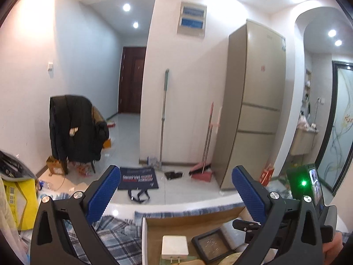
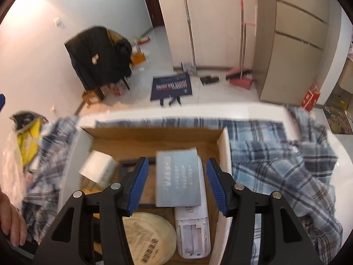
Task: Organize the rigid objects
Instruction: 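Lower the grey card box into the box and open the right tool, then raise both tools out of the box and move toward the shirt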
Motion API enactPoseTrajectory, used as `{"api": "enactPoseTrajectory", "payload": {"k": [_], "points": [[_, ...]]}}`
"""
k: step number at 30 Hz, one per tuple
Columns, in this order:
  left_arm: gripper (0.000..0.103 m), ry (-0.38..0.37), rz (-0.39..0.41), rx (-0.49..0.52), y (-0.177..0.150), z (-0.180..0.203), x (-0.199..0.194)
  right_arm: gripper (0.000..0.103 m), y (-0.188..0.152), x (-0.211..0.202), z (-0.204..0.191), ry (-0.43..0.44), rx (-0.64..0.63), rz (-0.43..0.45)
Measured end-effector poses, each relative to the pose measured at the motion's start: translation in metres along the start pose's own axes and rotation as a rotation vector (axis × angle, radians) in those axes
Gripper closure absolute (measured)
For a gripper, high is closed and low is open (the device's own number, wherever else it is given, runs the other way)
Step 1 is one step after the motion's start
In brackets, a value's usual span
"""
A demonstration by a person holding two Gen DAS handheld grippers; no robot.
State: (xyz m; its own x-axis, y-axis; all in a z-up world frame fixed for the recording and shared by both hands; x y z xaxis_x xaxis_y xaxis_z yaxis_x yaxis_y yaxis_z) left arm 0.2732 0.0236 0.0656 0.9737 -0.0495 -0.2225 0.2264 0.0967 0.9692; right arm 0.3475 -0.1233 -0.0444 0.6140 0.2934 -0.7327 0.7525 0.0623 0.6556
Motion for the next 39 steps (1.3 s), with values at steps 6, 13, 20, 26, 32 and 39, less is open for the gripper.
{"api": "enactPoseTrajectory", "payload": {"k": [6, 13, 20, 26, 32, 39], "points": [[0.001, -0.065, 0.11, -0.02, 0.033, 0.01, -0.051, 0.047, 0.017, -0.076, -0.016, -0.035, -0.02, 0.185], [0.0, -0.184, 0.299, 0.012, 0.067, 0.046, -0.144, 0.043, 0.006, -0.17, -0.023, -0.135, -0.043, 0.302], [0.0, -0.159, 0.355, 0.068, 0.068, 0.07, -0.202, 0.042, -0.033, -0.221, -0.021, -0.202, -0.034, 0.364], [0.0, -0.098, 0.402, 0.086, 0.067, 0.064, -0.247, 0.04, -0.045, -0.239, -0.035, -0.149, -0.001, 0.403], [0.0, -0.007, 0.532, -0.005, 0.046, 0.04, -0.291, 0.038, -0.063, -0.245, -0.048, -0.126, -0.017, 0.444], [0.0, -0.015, 0.376, 0.036, 0.017, 0.034, -0.265, 0.037, -0.078, -0.228, -0.045, -0.118, 0.005, 0.404]]}}
Point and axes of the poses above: each gripper's, at about its wrist camera, not at the fingertips, and x roughly the way its jaws point, z to its right, y to its top, the point moved 2 cm from there along x, roughly the way its jaws point, and after that the axes turned 4 degrees about z, right-handed, at the moved point
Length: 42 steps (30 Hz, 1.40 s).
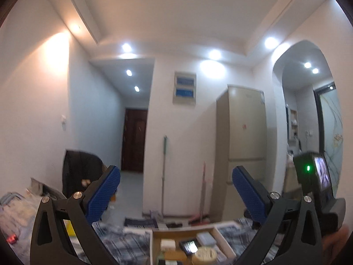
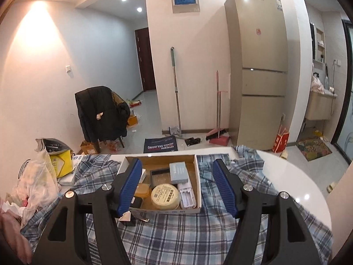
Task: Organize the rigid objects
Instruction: 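Raise both tools out of the box and move toward the shirt, then grasp the small silver-white block on the shirt with the left tool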
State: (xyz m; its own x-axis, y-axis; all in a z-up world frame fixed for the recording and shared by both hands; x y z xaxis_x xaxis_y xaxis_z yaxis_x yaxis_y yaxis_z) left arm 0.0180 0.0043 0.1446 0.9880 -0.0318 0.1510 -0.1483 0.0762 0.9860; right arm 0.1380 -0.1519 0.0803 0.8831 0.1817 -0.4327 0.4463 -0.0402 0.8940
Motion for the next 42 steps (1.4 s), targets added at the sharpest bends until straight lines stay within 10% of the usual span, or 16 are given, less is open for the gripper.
{"api": "enactPoseTrajectory", "payload": {"k": [10, 14, 22, 30, 35, 42], "points": [[0.0, 0.041, -0.147, -0.027, -0.073, -0.007, 0.038, 0.037, -0.041, 0.049, 0.009, -0.017, 0.021, -0.131], [0.0, 0.057, -0.206, -0.046, -0.11, -0.018, 0.054, 0.02, -0.057, 0.066, 0.016, -0.033, 0.03, -0.162], [0.0, 0.035, -0.702, -0.143, -0.205, -0.033, 0.115, 0.004, -0.076, 0.089, 0.023, -0.175, -0.057, -0.18], [0.002, 0.038, -0.901, -0.139, -0.244, -0.03, 0.131, 0.003, -0.077, 0.087, 0.03, -0.306, -0.08, -0.109], [0.065, -0.012, -1.01, -0.118, -0.265, -0.02, 0.138, 0.003, -0.078, 0.09, 0.029, -0.274, -0.086, -0.131], [0.07, -0.026, -0.909, -0.182, -0.244, -0.029, 0.127, 0.003, -0.079, 0.088, 0.03, -0.274, -0.06, -0.124]]}}
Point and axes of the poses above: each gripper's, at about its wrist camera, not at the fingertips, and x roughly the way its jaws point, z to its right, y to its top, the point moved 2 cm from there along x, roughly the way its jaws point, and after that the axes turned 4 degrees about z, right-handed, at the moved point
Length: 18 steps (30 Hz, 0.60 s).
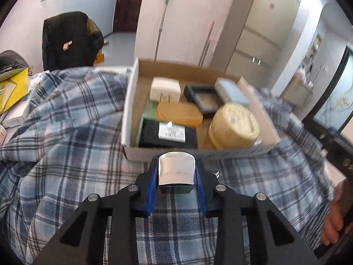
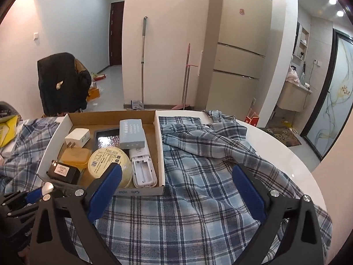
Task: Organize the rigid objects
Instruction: 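Grasp the small silver-white block on the shirt with the left tool, then grasp the thin metal clip on the shirt with the right tool while the left tool holds the block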
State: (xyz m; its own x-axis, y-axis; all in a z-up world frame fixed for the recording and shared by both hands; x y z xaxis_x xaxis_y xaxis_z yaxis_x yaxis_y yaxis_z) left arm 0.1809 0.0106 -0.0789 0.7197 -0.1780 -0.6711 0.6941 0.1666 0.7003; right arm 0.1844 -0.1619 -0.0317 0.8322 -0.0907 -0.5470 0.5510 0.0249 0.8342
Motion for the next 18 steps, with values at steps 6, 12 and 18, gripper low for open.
{"api": "enactPoseTrajectory", "payload": {"k": [6, 12, 18], "points": [[0.07, 0.003, 0.199, -0.064, 0.009, -0.015, -0.039, 0.005, 0.003, -0.001, 0.008, 0.041, 0.059, -0.019], [0.07, 0.054, 0.262, -0.041, 0.013, -0.013, -0.05, 0.031, -0.004, 0.006, -0.034, 0.394, -0.04, -0.205], [0.07, 0.03, 0.273, -0.1, 0.016, -0.025, -0.053, 0.066, -0.041, 0.029, -0.084, 0.539, -0.178, -0.38]]}}
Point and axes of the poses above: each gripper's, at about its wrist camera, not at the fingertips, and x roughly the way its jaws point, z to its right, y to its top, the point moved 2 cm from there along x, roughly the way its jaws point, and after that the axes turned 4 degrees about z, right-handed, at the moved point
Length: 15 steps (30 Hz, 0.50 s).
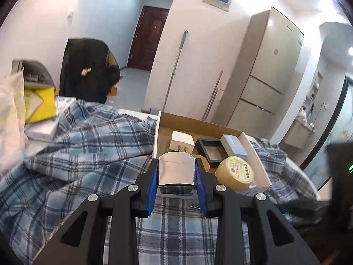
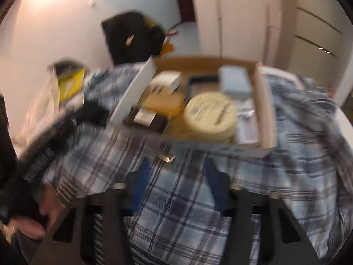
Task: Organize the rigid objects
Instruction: 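Grasp the thin metal clip on the shirt with the right tool while the left tool holds the block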
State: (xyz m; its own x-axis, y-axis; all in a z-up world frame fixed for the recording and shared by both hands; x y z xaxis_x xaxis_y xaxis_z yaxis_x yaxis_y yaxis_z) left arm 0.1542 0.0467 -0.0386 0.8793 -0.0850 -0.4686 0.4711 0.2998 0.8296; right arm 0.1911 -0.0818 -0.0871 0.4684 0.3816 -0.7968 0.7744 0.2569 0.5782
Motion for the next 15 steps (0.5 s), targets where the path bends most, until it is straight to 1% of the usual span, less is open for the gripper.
{"api": "enactPoseTrajectory", "payload": {"k": [2, 4, 9, 13, 15], "points": [[0.07, -0.001, -0.003, -0.019, 0.001, -0.005, 0.0, 0.067, -0.005, 0.017, -0.01, 0.022, -0.051, -0.071], [0.07, -0.002, -0.003, -0.033, 0.001, -0.008, 0.0, 0.067, -0.005, 0.022, -0.017, -0.004, -0.082, -0.066], [0.07, -0.024, -0.009, -0.037, 0.002, -0.008, 0.002, 0.067, 0.008, 0.028, -0.024, -0.027, -0.133, -0.022], [0.07, -0.032, -0.018, -0.045, 0.002, -0.009, 0.003, 0.068, 0.017, 0.041, -0.021, -0.038, -0.142, -0.037], [0.07, -0.034, -0.022, -0.043, 0.001, -0.009, 0.004, 0.07, 0.017, 0.045, -0.021, -0.02, -0.154, -0.046]]}}
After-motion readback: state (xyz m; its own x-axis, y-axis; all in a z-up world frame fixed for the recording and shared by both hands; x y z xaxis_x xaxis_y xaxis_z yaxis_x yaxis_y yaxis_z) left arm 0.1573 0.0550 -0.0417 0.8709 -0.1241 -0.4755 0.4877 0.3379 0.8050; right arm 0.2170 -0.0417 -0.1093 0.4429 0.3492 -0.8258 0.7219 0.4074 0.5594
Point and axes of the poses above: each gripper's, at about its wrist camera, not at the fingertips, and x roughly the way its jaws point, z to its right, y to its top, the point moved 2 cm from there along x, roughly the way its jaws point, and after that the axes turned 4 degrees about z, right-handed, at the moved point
